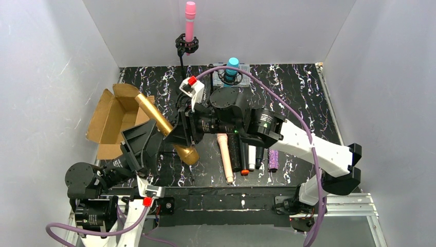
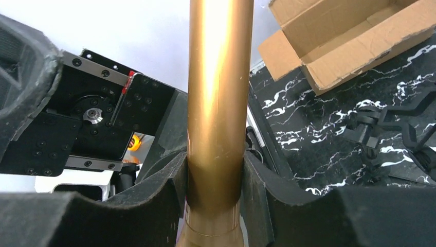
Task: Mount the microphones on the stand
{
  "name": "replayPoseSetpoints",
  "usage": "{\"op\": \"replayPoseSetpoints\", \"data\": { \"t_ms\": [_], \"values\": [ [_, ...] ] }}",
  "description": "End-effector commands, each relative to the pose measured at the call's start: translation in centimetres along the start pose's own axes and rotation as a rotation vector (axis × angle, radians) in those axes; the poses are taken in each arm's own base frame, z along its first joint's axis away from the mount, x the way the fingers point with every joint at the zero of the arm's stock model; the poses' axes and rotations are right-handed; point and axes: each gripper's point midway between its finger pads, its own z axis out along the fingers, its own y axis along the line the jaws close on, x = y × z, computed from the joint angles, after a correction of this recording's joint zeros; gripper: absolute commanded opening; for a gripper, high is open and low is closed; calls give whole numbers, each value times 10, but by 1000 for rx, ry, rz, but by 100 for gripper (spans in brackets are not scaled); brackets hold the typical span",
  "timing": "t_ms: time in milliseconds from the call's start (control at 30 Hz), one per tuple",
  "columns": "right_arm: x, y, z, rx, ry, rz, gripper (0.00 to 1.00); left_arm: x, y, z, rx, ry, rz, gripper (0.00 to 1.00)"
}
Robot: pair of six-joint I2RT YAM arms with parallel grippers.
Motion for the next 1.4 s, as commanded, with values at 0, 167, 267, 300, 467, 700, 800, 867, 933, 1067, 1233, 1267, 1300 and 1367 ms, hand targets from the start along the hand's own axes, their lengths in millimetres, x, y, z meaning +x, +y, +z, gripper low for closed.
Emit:
{"op": "replayPoseSetpoints", "data": {
  "t_ms": [0, 167, 267, 300, 467, 700, 800, 867, 933, 1067, 1233, 1267, 1300, 1367],
  "values": [
    [-13, 34, -15, -118, 2, 6, 1, 0, -5, 2, 30, -8, 129, 99],
    [-3, 34, -16, -132, 44, 20, 1, 3, -25, 0, 94, 1, 153, 99],
    [4, 33, -15, -133, 74, 30, 1, 6, -38, 0, 142, 10, 172, 99],
    [5, 33, -15, -136, 80, 31, 1, 7, -41, 0, 152, 10, 168, 99],
    [10, 37, -13, -162, 115, 35, 1, 8, -43, 1, 159, 9, 137, 87],
    [30, 32, 7, -176, 222, 62, 1, 4, -51, -1, 188, -3, 123, 71],
    [28, 32, 10, -186, 220, 68, 1, 3, -57, -3, 207, 4, 118, 61],
    [23, 33, 10, -196, 211, 69, 1, 4, -59, -5, 217, 16, 111, 48],
    [19, 34, 10, -204, 200, 70, 1, 6, -61, -6, 229, 30, 98, 36],
    [13, 35, 10, -223, 191, 74, 6, 9, -65, -8, 244, 53, 68, 10],
    [-13, 39, 4, -225, 107, 16, 72, 9, -71, -10, 247, 64, -8, 0],
    [-24, 40, 1, -221, 72, -10, 80, 9, -71, -11, 244, 70, -42, 0],
    [-36, 41, -3, -213, 36, -39, 93, 8, -71, -11, 235, 74, -96, 0],
    [-66, 38, -14, -186, -45, -81, 98, 8, -63, -10, 178, 97, -303, 0]
  ]
}}
